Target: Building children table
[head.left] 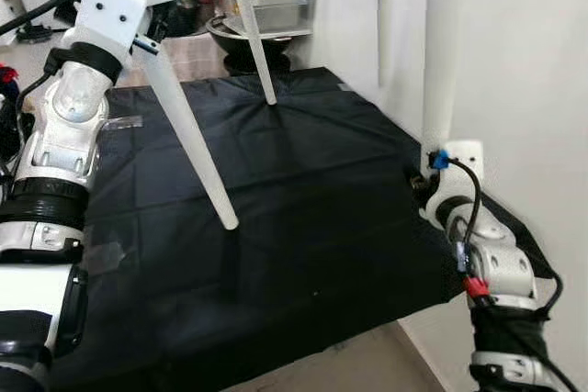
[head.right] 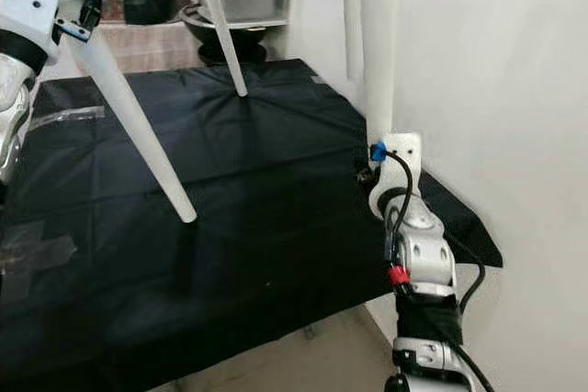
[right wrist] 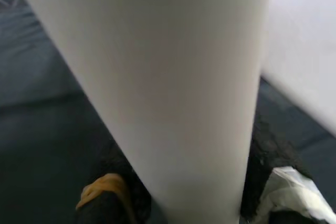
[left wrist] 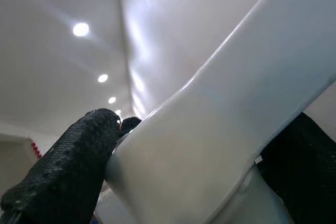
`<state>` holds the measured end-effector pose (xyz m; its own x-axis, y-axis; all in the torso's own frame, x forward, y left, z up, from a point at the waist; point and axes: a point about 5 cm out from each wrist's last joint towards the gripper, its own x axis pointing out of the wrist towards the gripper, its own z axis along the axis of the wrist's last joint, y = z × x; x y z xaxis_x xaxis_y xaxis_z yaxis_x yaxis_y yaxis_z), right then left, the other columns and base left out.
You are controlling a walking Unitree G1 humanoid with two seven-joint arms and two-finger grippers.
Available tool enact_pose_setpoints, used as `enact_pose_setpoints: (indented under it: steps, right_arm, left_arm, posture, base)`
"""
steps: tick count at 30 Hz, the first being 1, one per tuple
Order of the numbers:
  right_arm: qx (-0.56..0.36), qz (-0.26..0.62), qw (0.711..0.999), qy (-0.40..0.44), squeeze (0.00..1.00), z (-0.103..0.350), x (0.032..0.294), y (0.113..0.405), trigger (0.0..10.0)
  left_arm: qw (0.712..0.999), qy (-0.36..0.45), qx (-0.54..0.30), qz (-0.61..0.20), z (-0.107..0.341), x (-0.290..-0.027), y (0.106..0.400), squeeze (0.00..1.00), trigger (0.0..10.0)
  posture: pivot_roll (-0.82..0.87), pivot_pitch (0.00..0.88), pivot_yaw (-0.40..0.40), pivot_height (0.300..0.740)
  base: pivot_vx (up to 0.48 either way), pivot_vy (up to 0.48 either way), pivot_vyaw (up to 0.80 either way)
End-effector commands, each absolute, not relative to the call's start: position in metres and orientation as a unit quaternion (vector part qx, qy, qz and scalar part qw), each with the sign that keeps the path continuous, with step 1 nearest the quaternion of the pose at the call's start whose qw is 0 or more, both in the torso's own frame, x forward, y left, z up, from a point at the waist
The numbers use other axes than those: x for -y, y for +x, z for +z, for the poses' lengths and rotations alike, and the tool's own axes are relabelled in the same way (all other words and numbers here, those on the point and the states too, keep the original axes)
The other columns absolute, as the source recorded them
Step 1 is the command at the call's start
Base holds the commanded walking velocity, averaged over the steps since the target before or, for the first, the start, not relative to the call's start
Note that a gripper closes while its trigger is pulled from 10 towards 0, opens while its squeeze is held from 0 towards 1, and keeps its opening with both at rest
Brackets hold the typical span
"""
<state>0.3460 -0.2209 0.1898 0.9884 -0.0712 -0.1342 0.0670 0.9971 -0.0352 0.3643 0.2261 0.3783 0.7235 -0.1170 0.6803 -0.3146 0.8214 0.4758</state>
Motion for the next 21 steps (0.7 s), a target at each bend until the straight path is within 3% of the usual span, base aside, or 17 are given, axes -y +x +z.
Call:
enact_pose_setpoints:
  steps: [1, 5, 7, 9, 10, 11, 16, 18, 19, 20, 21]
  right_arm:
    - [-0.1, -0.106, 0.989, 0.016, 0.0, 0.176, 0.245, 0.336, 0.0]
    - [-0.112, -0.056, 0.992, 0.019, 0.0, 0.17, 0.216, 0.337, 0.0]
    - [-0.112, -0.056, 0.992, 0.019, 0.0, 0.17, 0.216, 0.337, 0.0]
    - [-0.134, -0.03, 0.99, 0.032, 0.0, 0.163, 0.196, 0.337, 0.0]
    - [-0.143, -0.017, 0.988, 0.049, 0.0, 0.161, 0.186, 0.337, 7.4]
    - [-0.149, -0.005, 0.987, 0.06, 0.0, 0.159, 0.176, 0.336, 10.0]
    - [-0.156, 0.006, 0.985, 0.076, 0.0, 0.158, 0.163, 0.335, 10.0]
    - [-0.143, 0.006, 0.985, 0.099, 0.0, 0.161, 0.156, 0.336, 10.0]
    - [-0.143, 0.006, 0.985, 0.099, 0.0, 0.161, 0.156, 0.336, 10.0]
    - [-0.139, 0.011, 0.985, 0.103, 0.15, 0.163, 0.155, 0.336, 10.0]
    - [-0.139, 0.011, 0.985, 0.103, 0.15, 0.163, 0.155, 0.336, 10.0]
  left_arm:
    - [0.883, 0.259, 0.371, 0.125, 0.395, -0.263, 0.353, 0.0, 10.0]
    - [0.891, 0.284, 0.351, 0.054, 0.383, -0.242, 0.362, 0.0, 10.0]
    - [0.891, 0.284, 0.351, 0.054, 0.383, -0.242, 0.362, 0.0, 10.0]
    - [0.893, 0.304, 0.332, -0.017, 0.369, -0.223, 0.366, 0.0, 10.0]
    - [0.887, 0.321, 0.325, -0.064, 0.361, -0.212, 0.366, 0.0, 10.0]
    - [0.881, 0.334, 0.316, -0.114, 0.351, -0.202, 0.365, 0.0, 10.0]
    - [0.867, 0.346, 0.308, -0.183, 0.339, -0.189, 0.36, 0.0, 10.0]
    - [0.82, 0.395, 0.325, -0.257, 0.341, -0.177, 0.35, 0.0, 10.0]
    - [0.82, 0.395, 0.325, -0.257, 0.341, -0.177, 0.35, 0.0, 10.0]
    - [0.798, 0.423, 0.332, -0.273, 0.345, -0.175, 0.347, 0.0, 10.0]
    - [0.798, 0.423, 0.332, -0.273, 0.345, -0.175, 0.347, 0.0, 10.0]
  posture:
    - [0.08, 0.0, -0.044, 0.74]
    - [0.08, 0.0, -0.042, 0.74]
    - [0.08, 0.0, -0.042, 0.74]
    - [0.08, 0.0, -0.045, 0.74]
    - [0.08, 0.0, -0.046, 0.74]
    - [0.08, 0.0, -0.046, 0.74]
    - [0.08, 0.0, -0.048, 0.74]
    - [0.09, 0.0, -0.052, 0.74]
    - [0.09, 0.0, -0.052, 0.74]
    - [0.09, 0.0, -0.051, 0.74]
    - [0.09, 0.0, -0.051, 0.74]
  base:
    - [0.0, 0.0, 0.0]
    - [0.0, 0.0, 0.0]
    - [0.0, 0.0, 0.0]
    - [0.0, 0.0, 0.0]
    - [0.0, 0.0, 0.0]
    - [0.0, 0.0, 0.0]
    - [0.0, 0.0, 0.0]
    - [0.0, 0.0, 0.0]
    - [0.0, 0.0, 0.0]
    - [0.0, 0.0, 0.0]
    - [0.0, 0.0, 0.0]
